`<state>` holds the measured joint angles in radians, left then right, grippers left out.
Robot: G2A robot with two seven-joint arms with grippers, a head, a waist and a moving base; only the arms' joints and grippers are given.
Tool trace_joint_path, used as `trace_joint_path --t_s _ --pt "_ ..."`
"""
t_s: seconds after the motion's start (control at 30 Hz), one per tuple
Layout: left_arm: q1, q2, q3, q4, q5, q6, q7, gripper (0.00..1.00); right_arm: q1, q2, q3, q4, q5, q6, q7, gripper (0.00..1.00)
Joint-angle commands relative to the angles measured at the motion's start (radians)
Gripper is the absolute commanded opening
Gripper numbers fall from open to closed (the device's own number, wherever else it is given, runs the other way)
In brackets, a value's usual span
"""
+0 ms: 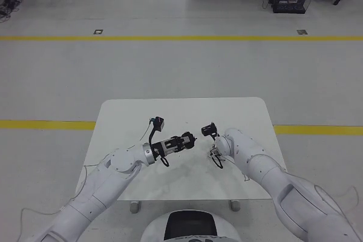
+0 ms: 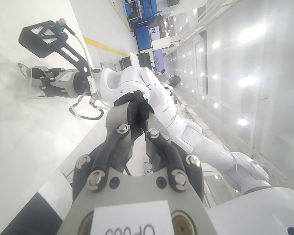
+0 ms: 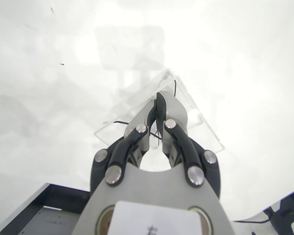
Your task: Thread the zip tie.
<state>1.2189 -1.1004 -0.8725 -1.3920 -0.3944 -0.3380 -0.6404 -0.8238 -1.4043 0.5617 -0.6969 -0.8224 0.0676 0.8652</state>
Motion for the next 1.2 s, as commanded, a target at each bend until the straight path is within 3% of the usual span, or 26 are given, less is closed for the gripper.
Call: trace_joint_path --t_s 0.0,0.2,0.43,0.67,0.8,0.9,1.0,1.17 --pt "0.0 0.0 0.0 0.0 0.0 0.0 0.0 0.0 0.001 0.001 0.008 -0.006 -0.002 0.002 0.002 0.0" --pt "0.0 0.0 0.0 0.0 0.0 0.0 0.0 0.0 -0.012 0.026 0.061 -0.057 0.008 -0.018 0.009 0.0" --pt "0.0 0.0 0.0 0.0 0.0 0.0 0.0 0.0 -0.074 0.085 0.161 -0.202 -0.011 -0.017 0.036 0.0" --pt "0.0 0.0 0.0 0.0 0.0 0.0 0.0 0.0 -0.215 0.168 0.338 -0.461 -0.027 -0.029 0.06 0.0" --pt "0.0 0.0 0.0 0.0 0.0 0.0 0.0 0.0 -0.339 0.216 0.478 -0.644 -0.004 -0.07 0.051 0.0" --pt "0.0 0.0 0.0 0.0 0.0 0.0 0.0 0.0 -0.419 0.238 0.563 -0.734 0.037 -0.107 0.031 0.0" --pt "0.0 0.0 0.0 0.0 0.0 0.0 0.0 0.0 -0.464 0.248 0.623 -0.752 0.133 -0.17 0.015 0.0" --pt "0.0 0.0 0.0 0.0 0.0 0.0 0.0 0.0 -0.466 0.249 0.628 -0.749 0.143 -0.175 0.016 0.0"
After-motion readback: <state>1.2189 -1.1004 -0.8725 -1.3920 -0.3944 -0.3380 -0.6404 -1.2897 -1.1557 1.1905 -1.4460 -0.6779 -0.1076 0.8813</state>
